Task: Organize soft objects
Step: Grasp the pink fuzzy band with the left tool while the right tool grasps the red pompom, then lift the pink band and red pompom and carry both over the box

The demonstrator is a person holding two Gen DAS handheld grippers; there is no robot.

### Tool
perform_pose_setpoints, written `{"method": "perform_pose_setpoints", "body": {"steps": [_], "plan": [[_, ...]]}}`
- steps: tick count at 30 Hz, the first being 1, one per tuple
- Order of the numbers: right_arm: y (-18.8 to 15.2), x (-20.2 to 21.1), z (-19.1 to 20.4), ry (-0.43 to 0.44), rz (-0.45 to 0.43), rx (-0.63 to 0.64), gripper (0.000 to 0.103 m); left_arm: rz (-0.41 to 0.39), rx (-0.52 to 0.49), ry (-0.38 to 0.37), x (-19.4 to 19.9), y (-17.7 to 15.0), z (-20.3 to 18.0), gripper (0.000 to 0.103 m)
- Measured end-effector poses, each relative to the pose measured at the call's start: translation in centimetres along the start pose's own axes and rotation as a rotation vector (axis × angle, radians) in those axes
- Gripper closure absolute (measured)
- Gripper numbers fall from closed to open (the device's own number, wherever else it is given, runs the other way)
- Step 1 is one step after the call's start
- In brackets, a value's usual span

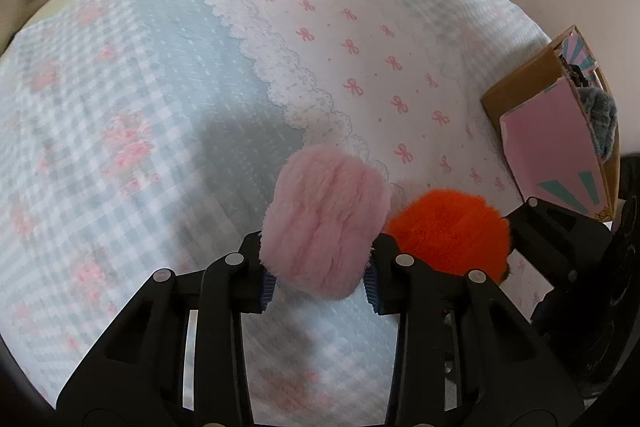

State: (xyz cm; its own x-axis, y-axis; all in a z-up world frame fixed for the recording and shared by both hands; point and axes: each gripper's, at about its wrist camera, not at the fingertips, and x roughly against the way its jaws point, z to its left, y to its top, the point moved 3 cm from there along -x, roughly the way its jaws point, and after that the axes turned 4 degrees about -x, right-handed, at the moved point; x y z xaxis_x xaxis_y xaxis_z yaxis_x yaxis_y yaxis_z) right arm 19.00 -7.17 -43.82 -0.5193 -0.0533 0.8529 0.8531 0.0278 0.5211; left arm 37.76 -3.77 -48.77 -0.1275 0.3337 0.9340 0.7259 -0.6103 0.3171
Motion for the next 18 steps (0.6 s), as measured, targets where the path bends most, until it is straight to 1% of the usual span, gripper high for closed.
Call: {"method": "perform_pose_setpoints", "body": {"steps": [4, 8, 9, 13, 15, 16, 18], "plan": [[0.2, 1.8, -0.2, -0.010, -0.016, -0.013, 0.067, -0.018, 0.009, 0.010, 2.3, -0.8, 0.2, 0.071], [0.9, 5.1, -0.7, -0.022, -0.042, -0.015, 0.067, -0.043, 0.006, 0.026, 4.9, -0.6, -1.1, 0.071], [1.4, 5.2, -1.2, -0.023, -0.046, -0.016, 0.067, -0.051, 0.005, 0.029, 5.6, -0.6, -1.4, 0.071], [2.8, 9.4, -1.5, -0.037, -0.079, -0.020, 0.067, -0.095, 0.010, 0.040, 9.9, -0.5, -3.0, 0.071], [3.6, 12.5, -1.6, -0.045, -0.098, -0.023, 0.067, -0.118, 0.016, 0.044, 12.5, -0.6, -4.0, 0.071], [3.8, 13.3, -1.6, -0.046, -0.104, -0.025, 0.067, -0.130, 0.018, 0.047, 13.8, -0.8, -4.4, 0.071], [4.5, 16.8, -1.7, -0.047, -0.121, -0.033, 0.067, -0.158, 0.023, 0.062, 16.7, -1.0, -5.7, 0.071]]}}
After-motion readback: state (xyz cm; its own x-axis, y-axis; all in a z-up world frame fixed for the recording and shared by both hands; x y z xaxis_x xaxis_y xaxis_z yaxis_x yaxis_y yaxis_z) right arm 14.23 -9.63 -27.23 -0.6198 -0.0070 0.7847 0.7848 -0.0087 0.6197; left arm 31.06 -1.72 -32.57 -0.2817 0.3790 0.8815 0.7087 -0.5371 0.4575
